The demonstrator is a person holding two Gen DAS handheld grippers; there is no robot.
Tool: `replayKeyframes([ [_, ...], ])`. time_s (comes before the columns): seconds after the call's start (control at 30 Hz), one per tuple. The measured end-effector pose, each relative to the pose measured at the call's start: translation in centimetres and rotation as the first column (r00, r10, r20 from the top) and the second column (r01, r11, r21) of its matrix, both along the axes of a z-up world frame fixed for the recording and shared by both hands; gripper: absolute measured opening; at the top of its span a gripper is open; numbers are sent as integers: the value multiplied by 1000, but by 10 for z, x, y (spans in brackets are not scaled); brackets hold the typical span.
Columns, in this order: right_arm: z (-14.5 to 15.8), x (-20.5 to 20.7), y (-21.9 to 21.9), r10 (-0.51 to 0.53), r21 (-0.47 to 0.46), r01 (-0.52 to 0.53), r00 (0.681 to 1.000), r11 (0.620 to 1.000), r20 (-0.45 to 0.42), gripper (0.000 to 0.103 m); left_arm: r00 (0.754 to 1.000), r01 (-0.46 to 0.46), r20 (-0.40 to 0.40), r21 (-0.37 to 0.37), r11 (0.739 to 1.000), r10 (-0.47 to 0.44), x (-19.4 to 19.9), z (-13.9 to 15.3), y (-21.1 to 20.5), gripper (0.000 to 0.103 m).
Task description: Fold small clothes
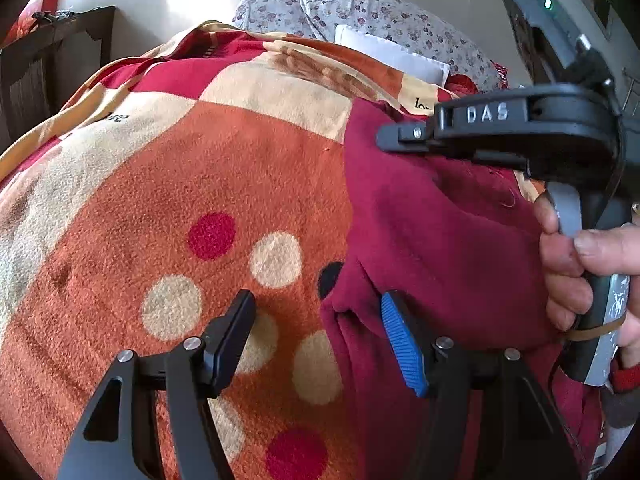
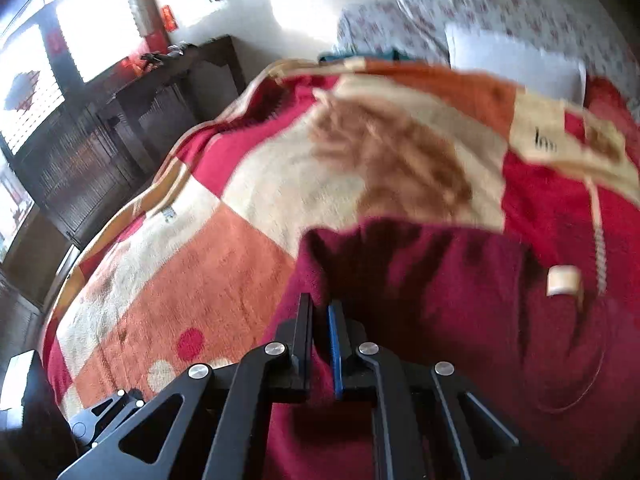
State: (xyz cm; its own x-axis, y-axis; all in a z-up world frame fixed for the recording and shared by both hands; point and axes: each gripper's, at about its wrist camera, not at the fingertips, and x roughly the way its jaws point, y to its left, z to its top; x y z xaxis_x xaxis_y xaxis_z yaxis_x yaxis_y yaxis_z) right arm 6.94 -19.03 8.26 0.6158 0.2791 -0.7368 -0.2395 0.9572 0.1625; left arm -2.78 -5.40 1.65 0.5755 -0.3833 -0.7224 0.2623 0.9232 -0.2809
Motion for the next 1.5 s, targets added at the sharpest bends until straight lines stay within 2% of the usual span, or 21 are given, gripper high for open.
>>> replayKeyframes([
  [0.17, 5, 18, 10, -19, -40, 21, 999, 999, 42, 5, 1000, -7, 5, 11, 1000, 6, 3, -1, 0, 65],
  [0.37, -26, 50, 18, -55, -46, 56, 998, 997, 8, 2, 1000, -10, 7, 27, 1000, 10, 5, -3, -1, 66],
  [0.47, -25, 45, 10, -70, 18, 70, 997, 997, 23, 2, 1000, -10, 7, 29, 1000, 10, 6, -4, 0, 66],
  [0.57, -6, 22, -8, -83, 89, 79, 996, 993, 40, 4, 1000, -10, 8, 32, 999, 9, 7, -4, -1, 67],
  [0.6, 0, 12, -13, -83, 87, 79, 996, 993, 44, 8, 1000, -10, 10, 34, 999, 9, 7, -4, -1, 67],
  [0.67, 12, -10, -28, -99, 67, 95, 993, 993, 58, 22, 1000, -10, 15, 29, 1000, 10, 6, -4, 1, 67],
  [0.73, 20, -31, -44, -127, 55, 124, 990, 991, 58, 44, 1000, -11, 13, 19, 1000, 11, 5, -3, 3, 67],
  [0.83, 25, -63, -64, -128, 74, 125, 991, 989, 34, 48, 1000, -26, 18, 7, 1000, 26, -1, 6, 9, 67],
  [0.97, 27, -102, -87, -159, 7, 159, 987, 987, 14, 48, 997, -25, 74, 47, 999, 21, -8, 27, 6, 67],
  [1.07, 37, -133, -118, -231, -18, 231, 973, 973, 16, 54, 996, -7, 93, 71, 997, 1, -7, 41, -2, 67],
  [1.13, 44, -154, -146, -319, -85, 320, 947, 944, 24, 71, 995, 9, 101, 106, 994, -19, -6, 46, -10, 68],
  [1.17, 46, -166, -163, -365, -118, 367, 930, 923, 33, 73, 994, 23, 103, 122, 992, -36, -4, 49, -16, 69],
  [1.23, 45, -182, -189, -420, -135, 421, 907, 897, 31, 75, 993, 47, 105, 126, 991, -61, 2, 54, -24, 73],
  [1.3, 36, -196, -219, -484, -120, 480, 875, 869, -4, 76, 992, 66, 97, 114, 991, -78, 9, 57, -29, 82],
  [1.37, 20, -205, -242, -530, -90, 525, 846, 846, -47, 76, 993, 68, 86, 87, 994, -76, 21, 60, -33, 83],
  [1.5, -8, -204, -267, -551, -60, 548, 830, 835, -92, 77, 999, 42, 24, 27, 999, -43, 53, 59, -38, 83],
])
